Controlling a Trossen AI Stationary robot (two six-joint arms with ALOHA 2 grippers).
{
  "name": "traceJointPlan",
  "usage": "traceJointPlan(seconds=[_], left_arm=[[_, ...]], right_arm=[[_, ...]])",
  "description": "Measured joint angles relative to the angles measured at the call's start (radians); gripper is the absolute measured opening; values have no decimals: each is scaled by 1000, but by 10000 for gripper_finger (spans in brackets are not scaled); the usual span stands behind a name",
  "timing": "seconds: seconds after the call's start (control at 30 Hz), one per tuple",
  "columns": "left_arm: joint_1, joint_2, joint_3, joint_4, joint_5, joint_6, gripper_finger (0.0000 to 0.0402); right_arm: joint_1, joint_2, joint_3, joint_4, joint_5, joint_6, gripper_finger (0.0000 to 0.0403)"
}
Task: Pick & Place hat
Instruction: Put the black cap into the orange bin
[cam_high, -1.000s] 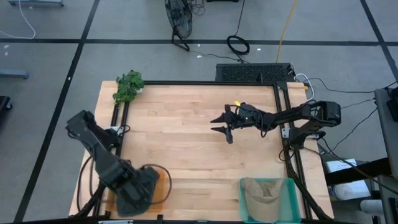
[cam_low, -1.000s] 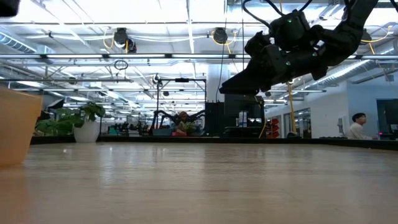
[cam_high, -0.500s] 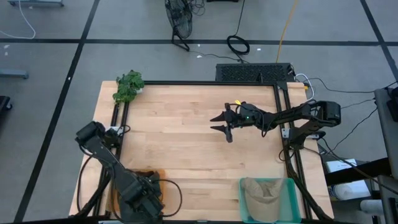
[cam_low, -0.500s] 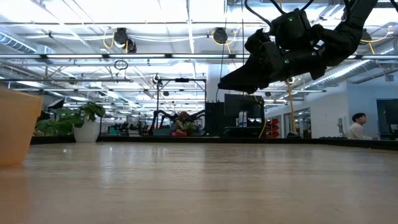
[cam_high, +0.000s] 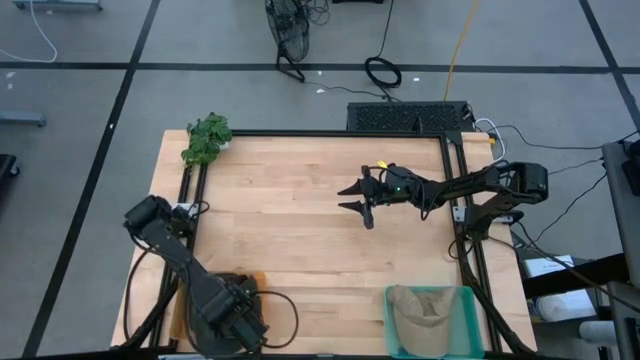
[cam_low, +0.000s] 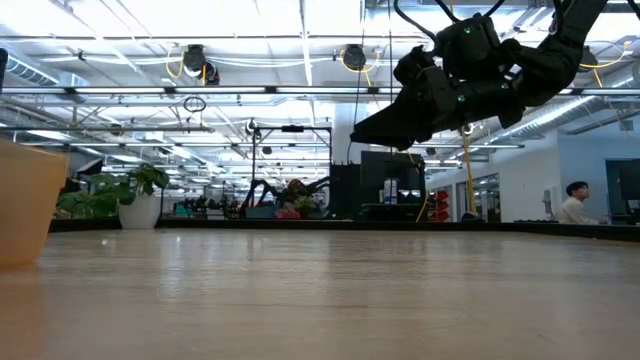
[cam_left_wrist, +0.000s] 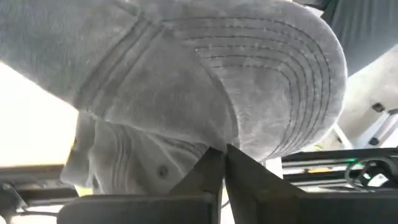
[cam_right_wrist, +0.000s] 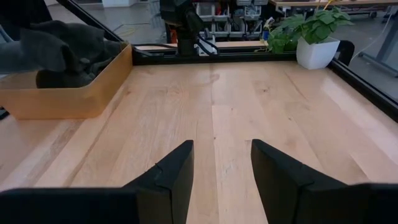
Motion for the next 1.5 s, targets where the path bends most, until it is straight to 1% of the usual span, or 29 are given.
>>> traceJointPlan(seconds=[0.13,0.23,0.33,0.43,0.57,0.77,0.87,1.07,1.23,1.37,1.43,1.5], left_arm=[[0,5,0,-15,-79,36,6],[2,4,-1,-48,-131,35,9],[-2,4,-1,-48,-148,35,15],[-11,4,-15,-45,-164,46,12],[-26,4,-61,-40,-165,79,5],[-40,4,-155,-19,-163,92,31],[-40,4,-186,-14,-163,88,35],[-39,3,-200,-1,-132,84,37],[-34,3,-200,-83,-111,79,37],[-38,3,-200,-54,-111,69,39],[-37,3,-200,-23,-112,48,48],[-34,3,-200,3,-112,22,69]], right_arm=[[0,0,0,0,0,0,139],[0,0,0,0,0,0,139],[0,0,0,0,0,0,139],[0,0,0,0,0,0,139],[0,0,0,0,0,0,139],[0,0,0,3,0,0,139],[0,0,0,6,0,0,139],[0,0,0,7,-1,0,139],[0,0,0,7,-1,0,139],[0,0,0,7,-1,0,139],[0,0,0,7,-1,1,139],[0,0,0,7,0,1,139]])
